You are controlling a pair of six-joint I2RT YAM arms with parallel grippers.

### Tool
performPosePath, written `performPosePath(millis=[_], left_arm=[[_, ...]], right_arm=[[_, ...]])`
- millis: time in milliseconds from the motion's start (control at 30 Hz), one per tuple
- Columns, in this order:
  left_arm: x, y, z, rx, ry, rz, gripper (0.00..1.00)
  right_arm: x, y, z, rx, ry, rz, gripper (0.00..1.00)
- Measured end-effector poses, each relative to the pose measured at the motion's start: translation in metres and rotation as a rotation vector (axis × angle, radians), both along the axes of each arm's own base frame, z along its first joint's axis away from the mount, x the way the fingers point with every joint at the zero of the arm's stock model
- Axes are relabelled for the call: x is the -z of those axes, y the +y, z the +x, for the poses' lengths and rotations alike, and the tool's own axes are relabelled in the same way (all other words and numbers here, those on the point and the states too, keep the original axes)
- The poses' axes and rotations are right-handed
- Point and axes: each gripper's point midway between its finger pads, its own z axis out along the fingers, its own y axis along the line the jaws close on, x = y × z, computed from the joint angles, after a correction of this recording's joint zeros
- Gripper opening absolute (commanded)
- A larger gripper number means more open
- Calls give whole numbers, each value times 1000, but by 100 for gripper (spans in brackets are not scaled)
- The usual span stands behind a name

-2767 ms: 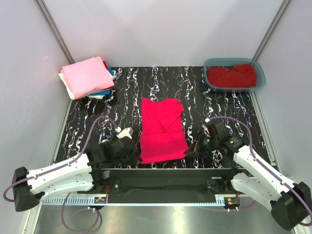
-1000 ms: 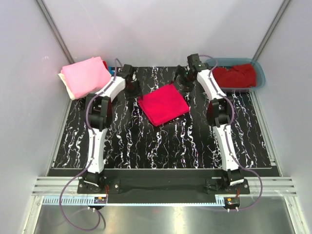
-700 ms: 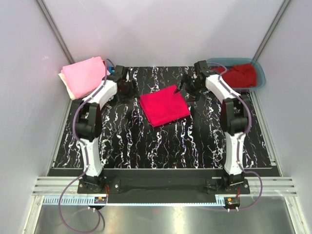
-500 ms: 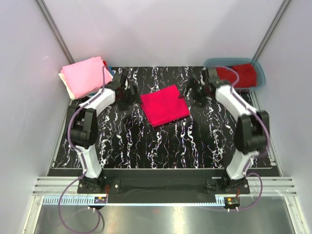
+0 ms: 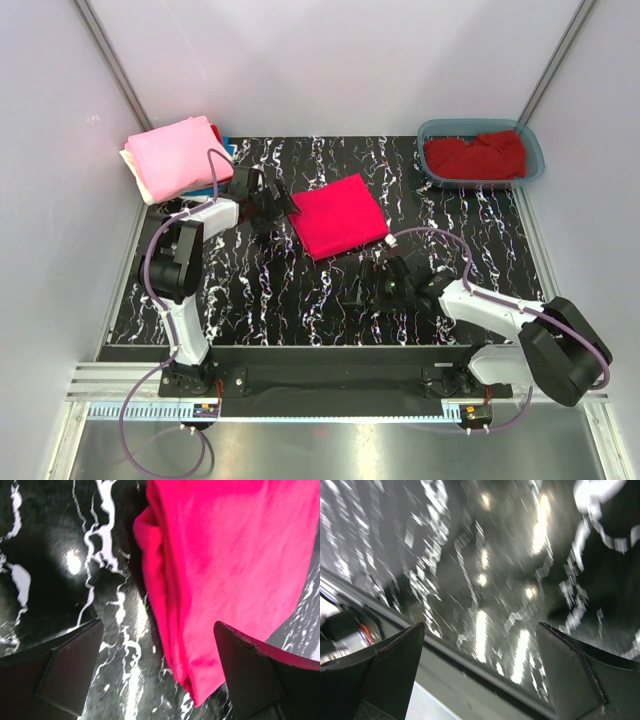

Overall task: Fold and stack the t-shirts
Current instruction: Fold the tshirt, then neatly place the folded tshirt to the corner

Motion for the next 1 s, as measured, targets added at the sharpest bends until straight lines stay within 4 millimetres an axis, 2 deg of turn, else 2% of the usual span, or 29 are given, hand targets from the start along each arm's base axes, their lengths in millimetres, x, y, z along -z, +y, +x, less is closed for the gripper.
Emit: performPosePath(millis=[100, 167, 233, 433, 533, 567, 600, 700, 833, 1000], left_arm=[[3, -2, 6, -20, -7, -18, 91], [11, -4, 8, -34, 6, -29, 82], [12, -7, 14, -42, 3, -50, 70], [16, -17, 31, -57, -15, -95, 62], [18, -24, 40, -54, -24, -112, 52], [19, -26, 43, -53, -26, -117, 47], [20, -28, 45, -52, -25, -121, 26], [28, -31, 48, -51, -8, -126, 0], [23, -36, 54, -27, -8, -136, 0], [13, -30, 49, 6, 8, -88, 0]], right_arm=[[-8, 10, 15, 6, -48, 34, 100], [-7, 16, 22, 6, -54, 40, 100], [-5, 18, 24, 5, -54, 40, 100], [-5, 19, 26, 5, -61, 46, 100], [-5, 20, 27, 5, -63, 48, 100], [-5, 20, 27, 5, -63, 48, 100], [-5, 20, 27, 5, -62, 47, 100], [-4, 20, 27, 5, -61, 46, 100], [-4, 20, 27, 5, -61, 46, 99], [-4, 20, 27, 9, -61, 46, 100]])
